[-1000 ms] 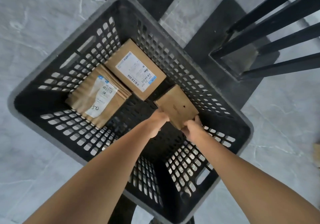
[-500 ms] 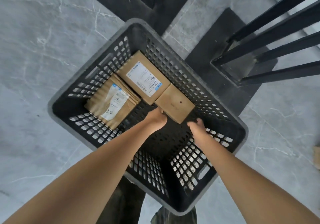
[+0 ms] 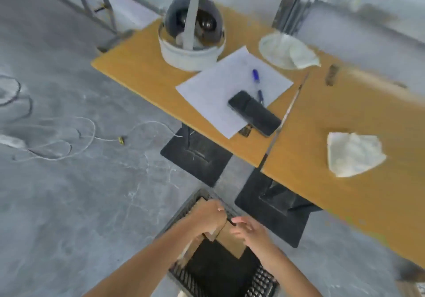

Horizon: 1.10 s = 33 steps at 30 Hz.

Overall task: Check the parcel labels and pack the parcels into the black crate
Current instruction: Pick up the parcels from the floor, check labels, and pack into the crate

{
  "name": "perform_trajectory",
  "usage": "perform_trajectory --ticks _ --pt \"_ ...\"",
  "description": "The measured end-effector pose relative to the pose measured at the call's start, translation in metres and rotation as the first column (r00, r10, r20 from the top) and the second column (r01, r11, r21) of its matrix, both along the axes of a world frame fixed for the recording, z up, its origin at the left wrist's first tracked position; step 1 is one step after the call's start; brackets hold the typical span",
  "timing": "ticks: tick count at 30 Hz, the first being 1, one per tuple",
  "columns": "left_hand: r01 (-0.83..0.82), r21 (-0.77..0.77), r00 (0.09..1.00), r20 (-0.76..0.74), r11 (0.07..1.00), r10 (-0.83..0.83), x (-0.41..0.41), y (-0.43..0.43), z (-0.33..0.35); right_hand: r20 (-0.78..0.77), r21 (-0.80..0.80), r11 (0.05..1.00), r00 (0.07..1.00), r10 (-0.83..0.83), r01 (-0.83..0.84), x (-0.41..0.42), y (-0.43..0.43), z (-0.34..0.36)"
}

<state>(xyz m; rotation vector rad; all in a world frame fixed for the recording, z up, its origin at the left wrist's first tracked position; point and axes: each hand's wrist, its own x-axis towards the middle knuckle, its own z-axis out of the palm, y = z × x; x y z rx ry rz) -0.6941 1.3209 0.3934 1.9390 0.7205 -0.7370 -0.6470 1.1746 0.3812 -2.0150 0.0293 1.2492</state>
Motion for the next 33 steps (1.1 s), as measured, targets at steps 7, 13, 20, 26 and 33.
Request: perform_trajectory --ticks 7,13,20,26,33 --pt "-0.227 0.184 0.943 0.287 0.956 0.168 0.023 -0.007 0.212 0.25 0.236 0.972 0.967 -0.053 -0.007 0.019 0.015 0.238" --pt "-0.154 0.242 0.898 0.439 0.958 0.033 0.014 -0.057 0.311 0.337 0.341 0.939 0.926 -0.169 0.048 0.005 -0.049 0.335" --pt "-0.063 0.231 0.84 0.538 0.971 -0.074 0.026 -0.139 0.361 0.383 0.424 0.881 0.84 -0.384 0.21 -0.009 -0.149 0.382" --pt "0.087 0.181 0.702 0.687 0.98 -0.189 0.048 -0.268 0.395 0.545 0.479 0.851 0.686 -0.482 0.217 -0.019 -0.287 0.399" --pt "0.385 0.052 0.589 0.754 0.921 -0.289 0.073 -0.498 0.402 0.574 0.533 0.748 0.48 -0.664 0.396 -0.04 -0.512 0.394"
